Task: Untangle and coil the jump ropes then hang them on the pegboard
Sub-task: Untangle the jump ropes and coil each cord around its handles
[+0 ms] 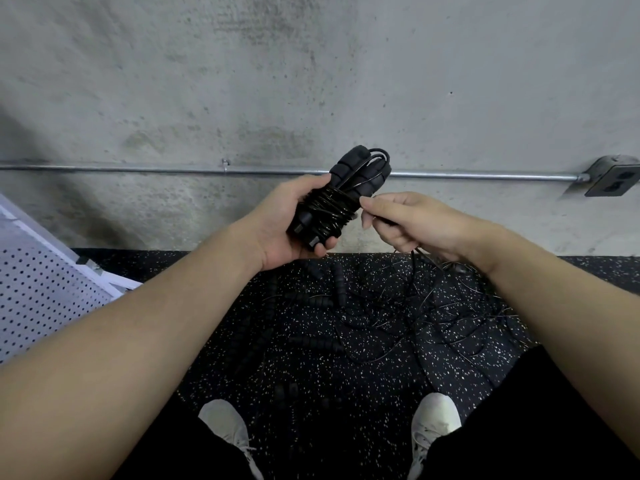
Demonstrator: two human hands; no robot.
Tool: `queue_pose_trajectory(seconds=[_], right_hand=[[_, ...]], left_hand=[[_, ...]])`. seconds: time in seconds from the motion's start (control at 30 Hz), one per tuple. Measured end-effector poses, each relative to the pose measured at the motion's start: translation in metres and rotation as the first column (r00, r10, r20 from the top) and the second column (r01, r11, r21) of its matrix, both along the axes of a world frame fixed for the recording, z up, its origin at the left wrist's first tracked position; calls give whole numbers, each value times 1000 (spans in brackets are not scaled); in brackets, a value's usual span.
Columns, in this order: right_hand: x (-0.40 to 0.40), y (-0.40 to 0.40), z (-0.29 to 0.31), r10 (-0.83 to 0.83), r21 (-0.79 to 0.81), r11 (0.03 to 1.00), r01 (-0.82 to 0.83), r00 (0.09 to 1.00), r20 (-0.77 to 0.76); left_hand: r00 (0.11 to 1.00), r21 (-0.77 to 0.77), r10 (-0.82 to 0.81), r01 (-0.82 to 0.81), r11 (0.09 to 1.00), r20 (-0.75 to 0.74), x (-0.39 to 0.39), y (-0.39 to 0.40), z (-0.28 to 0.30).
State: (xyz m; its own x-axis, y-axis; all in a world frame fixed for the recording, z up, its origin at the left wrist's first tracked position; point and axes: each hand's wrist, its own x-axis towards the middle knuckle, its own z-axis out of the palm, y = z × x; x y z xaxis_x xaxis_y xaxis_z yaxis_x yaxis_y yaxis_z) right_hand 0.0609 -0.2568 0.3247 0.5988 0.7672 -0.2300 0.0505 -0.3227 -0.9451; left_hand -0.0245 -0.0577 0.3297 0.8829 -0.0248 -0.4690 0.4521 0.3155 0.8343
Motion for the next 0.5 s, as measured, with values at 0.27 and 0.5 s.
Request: queue_pose_trajectory(seconds=[0.27, 0.5], right_hand=[[2, -4, -3, 16, 74, 997, -16, 1000, -10], [2, -4, -5, 33, 105, 994, -29, 999, -37]], left_hand=[[997, -55, 49, -46, 997, 57, 2, 6, 0], [988, -170, 123, -106, 980, 94, 4, 10, 2]])
